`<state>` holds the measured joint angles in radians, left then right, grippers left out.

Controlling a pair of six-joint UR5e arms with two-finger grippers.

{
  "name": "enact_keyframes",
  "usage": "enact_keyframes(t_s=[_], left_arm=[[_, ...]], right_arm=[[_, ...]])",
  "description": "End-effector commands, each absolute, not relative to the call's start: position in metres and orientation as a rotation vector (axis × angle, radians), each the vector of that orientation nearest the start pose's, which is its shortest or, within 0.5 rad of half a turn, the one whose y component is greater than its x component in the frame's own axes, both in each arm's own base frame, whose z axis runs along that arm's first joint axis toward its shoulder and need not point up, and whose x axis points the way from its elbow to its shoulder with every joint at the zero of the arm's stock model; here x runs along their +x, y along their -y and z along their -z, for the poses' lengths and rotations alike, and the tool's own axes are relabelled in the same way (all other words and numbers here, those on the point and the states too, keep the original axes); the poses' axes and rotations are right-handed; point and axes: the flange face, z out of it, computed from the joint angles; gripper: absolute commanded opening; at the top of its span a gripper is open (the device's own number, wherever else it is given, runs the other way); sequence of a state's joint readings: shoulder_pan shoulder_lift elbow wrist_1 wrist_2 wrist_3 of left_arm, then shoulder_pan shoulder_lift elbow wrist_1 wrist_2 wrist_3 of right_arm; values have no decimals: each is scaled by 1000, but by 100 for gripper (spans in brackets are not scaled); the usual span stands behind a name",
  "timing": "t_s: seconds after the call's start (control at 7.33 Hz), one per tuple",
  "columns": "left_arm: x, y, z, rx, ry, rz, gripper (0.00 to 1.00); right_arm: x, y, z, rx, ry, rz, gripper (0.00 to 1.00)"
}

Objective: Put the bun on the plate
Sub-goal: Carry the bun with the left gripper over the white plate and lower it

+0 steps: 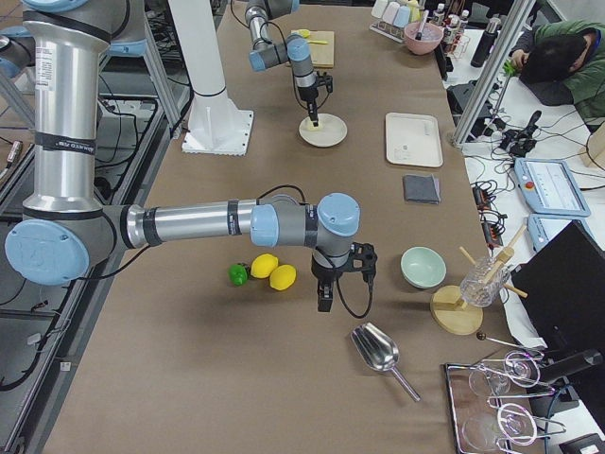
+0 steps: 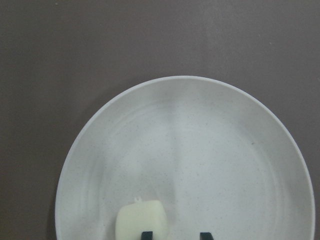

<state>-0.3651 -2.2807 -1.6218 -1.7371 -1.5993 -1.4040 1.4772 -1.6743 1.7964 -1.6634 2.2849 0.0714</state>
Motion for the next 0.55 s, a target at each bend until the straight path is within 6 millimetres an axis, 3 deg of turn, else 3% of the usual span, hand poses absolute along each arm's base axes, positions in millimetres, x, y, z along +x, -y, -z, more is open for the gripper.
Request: enact_keyframes(t_s=[0.0,0.14,0.41], left_arm=[[611,371,-194,222,-915,167,43],[606,372,-177,227,-941,165,43],[571,398,-154,212,-989,181,43]], right_arm=[[26,455,-605,-22,714,33,100],[25,459,-602,-16,714,34,100],[25,461,-601,-15,714,33,100]])
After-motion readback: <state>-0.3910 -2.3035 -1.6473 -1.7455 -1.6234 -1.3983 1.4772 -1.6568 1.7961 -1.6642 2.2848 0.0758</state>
